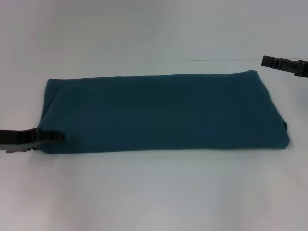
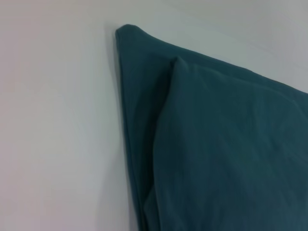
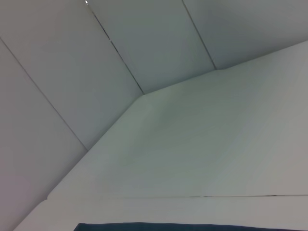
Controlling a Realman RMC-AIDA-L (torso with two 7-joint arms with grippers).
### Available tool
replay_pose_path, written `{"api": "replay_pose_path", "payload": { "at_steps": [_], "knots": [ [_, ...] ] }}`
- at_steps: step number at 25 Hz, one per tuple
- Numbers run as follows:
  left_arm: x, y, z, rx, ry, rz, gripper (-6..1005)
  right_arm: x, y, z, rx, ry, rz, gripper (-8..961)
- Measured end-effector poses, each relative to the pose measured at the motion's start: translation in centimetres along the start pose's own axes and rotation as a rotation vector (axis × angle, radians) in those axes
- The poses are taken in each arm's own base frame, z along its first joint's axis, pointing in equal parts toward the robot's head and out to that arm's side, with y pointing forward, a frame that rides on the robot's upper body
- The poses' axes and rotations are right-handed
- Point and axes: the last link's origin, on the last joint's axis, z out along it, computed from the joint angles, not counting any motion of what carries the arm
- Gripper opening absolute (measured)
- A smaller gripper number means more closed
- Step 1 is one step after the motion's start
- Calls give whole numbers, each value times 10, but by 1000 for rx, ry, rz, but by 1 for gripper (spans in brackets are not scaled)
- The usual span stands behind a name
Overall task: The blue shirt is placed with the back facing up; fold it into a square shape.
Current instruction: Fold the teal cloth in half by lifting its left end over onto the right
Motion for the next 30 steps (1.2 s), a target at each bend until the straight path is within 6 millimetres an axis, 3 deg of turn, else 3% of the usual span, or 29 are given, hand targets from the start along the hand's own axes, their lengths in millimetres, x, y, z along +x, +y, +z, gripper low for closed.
{"api": "replay_pose_path", "payload": {
  "at_steps": [10, 20, 26, 30],
  "knots": [
    [4, -4, 1, 33, 32, 1, 801, -1, 0, 0, 1, -1, 0, 906],
    [1, -7, 2, 57, 15, -3, 341, 0, 0, 0, 0, 0, 0, 903],
    [3, -7, 1, 58, 17, 0, 132, 2, -1, 1, 4, 3, 0, 900],
    [4, -7, -2, 54, 24, 4, 75, 5, 1, 6, 7, 15, -7, 899]
  ]
}}
